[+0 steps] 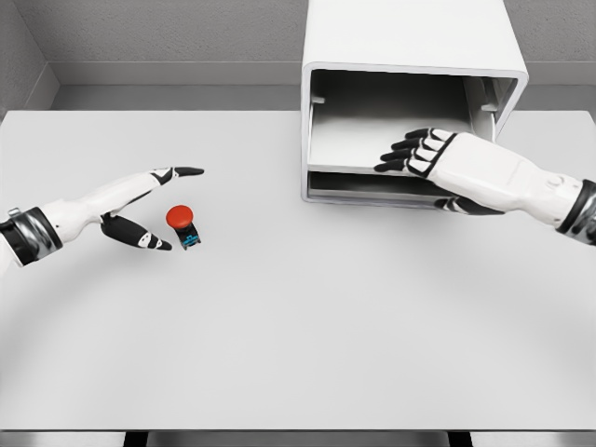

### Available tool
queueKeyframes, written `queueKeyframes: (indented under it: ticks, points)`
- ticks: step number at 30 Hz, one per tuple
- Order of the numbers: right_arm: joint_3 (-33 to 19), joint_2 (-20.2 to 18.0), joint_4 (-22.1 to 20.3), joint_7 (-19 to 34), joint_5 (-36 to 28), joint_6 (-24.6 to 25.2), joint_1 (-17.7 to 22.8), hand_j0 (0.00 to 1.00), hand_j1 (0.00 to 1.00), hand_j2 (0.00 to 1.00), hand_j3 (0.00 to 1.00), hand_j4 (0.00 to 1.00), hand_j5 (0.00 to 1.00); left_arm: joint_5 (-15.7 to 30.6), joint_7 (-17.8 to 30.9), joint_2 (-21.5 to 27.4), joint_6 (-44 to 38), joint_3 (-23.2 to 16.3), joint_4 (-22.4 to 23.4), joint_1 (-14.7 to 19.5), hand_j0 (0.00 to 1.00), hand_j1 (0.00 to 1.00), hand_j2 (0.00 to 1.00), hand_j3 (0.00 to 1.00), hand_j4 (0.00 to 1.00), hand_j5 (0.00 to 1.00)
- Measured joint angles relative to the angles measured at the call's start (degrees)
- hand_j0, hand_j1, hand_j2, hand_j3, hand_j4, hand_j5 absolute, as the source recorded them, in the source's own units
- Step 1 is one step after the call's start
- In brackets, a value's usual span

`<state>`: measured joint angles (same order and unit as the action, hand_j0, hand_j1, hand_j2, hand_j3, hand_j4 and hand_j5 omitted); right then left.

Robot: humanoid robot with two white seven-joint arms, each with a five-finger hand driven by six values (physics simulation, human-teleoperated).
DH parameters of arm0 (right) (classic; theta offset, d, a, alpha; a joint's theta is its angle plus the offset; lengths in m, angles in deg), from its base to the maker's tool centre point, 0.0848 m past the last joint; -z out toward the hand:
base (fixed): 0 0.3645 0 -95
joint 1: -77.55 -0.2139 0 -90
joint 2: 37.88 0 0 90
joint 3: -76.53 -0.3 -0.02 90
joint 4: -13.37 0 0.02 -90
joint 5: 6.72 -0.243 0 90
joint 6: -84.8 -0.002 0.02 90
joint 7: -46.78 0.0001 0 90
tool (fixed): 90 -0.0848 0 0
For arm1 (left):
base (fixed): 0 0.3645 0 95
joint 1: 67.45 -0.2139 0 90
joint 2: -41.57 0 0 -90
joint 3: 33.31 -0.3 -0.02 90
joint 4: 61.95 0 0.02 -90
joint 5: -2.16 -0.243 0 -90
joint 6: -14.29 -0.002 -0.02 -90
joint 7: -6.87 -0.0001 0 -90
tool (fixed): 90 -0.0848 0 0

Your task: Slide open multi-storey tabletop storage cabinets and put open load switch and slide close multi-storey tabletop storage cabinets

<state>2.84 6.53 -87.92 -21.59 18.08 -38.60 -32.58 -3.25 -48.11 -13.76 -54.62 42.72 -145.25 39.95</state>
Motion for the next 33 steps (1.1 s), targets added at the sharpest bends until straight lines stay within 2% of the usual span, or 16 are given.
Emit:
queueKeyframes:
  ticks: [15,24,28,33]
  points:
    - [-1.9,-0.51,0.06,0.09,-3.36,-1.71,0.09,0.69,0.69,0.69,0.69,0.69,0.69,-2.33,0.0,-0.25,-0.31,-1.18,0.33,0.09,1.0,1.0,1.0,1.0,1.0,1.0]
    - [-3.19,-1.91,0.06,0.11,-5.15,-1.72,0.44,0.7,0.7,0.7,0.7,0.7,0.7,-3.11,0.0,-0.56,-0.52,-1.25,0.65,0.26,1.0,1.0,1.0,1.0,1.0,1.0]
    - [-4.08,-2.02,0.06,0.11,-5.21,-1.73,2.02,0.71,0.71,0.71,0.71,0.71,0.71,-3.29,0.0,-0.6,-0.46,-1.44,0.63,0.26,1.0,1.0,1.0,1.0,1.0,1.0]
    - [-4.79,-1.52,0.06,0.11,-5.26,-1.72,1.76,0.71,0.71,0.71,0.71,0.71,0.71,-3.41,0.0,-0.61,-0.34,-1.5,0.62,0.26,1.0,1.0,1.0,1.0,1.0,1.0]
